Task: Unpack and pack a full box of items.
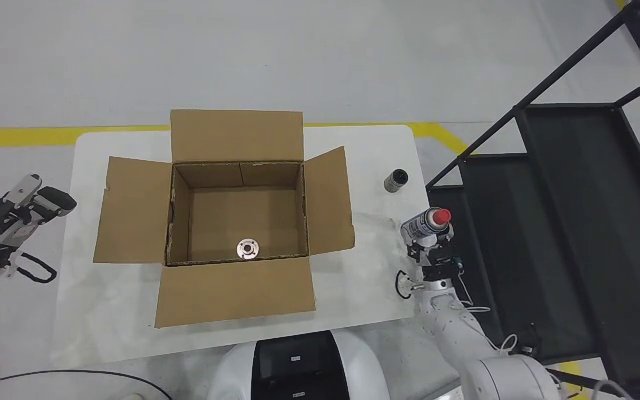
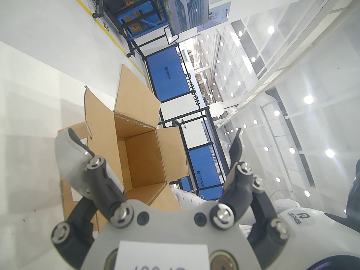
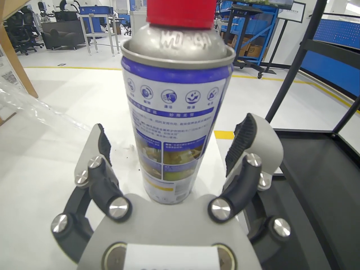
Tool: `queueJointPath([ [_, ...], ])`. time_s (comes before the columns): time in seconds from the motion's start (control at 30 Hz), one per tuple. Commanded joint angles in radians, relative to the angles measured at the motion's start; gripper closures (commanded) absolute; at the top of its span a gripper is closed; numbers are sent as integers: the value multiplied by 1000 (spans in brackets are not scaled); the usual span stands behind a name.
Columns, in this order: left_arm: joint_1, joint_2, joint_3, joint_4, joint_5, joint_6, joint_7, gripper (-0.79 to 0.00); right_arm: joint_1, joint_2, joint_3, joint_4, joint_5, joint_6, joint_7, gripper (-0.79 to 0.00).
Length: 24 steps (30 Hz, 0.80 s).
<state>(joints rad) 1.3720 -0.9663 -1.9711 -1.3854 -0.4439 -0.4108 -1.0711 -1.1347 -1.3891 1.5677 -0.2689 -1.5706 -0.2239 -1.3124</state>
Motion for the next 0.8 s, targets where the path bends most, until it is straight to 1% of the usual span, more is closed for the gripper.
queueJointPath([
  [0.0, 0, 0, 0, 0, 0, 0, 0, -785, -7, 8, -5, -16, -17, -1, -18, -785],
  [0.17, 0, 0, 0, 0, 0, 0, 0, -785, -30, 36, -8, -84, -54, -32, -55, -785],
  [0.2, 0, 0, 0, 0, 0, 0, 0, -785, -35, 41, 0, -103, -40, -45, -62, -785],
  [0.33, 0, 0, 0, 0, 0, 0, 0, -785, -72, 62, 15, -200, -53, -31, -62, -785],
  [0.4, 0, 0, 0, 0, 0, 0, 0, -785, -95, 70, 26, -260, -41, -48, -56, -785],
  [0.47, 0, 0, 0, 0, 0, 0, 0, -785, -125, 78, 32, -337, -52, -43, -44, -785],
  [0.57, 0, 0, 0, 0, 0, 0, 0, -785, -180, 87, 40, -469, -54, -61, -1, -785],
  [0.77, 0, 0, 0, 0, 0, 0, 0, -785, -337, 105, 71, -826, -56, -108, 144, -785],
])
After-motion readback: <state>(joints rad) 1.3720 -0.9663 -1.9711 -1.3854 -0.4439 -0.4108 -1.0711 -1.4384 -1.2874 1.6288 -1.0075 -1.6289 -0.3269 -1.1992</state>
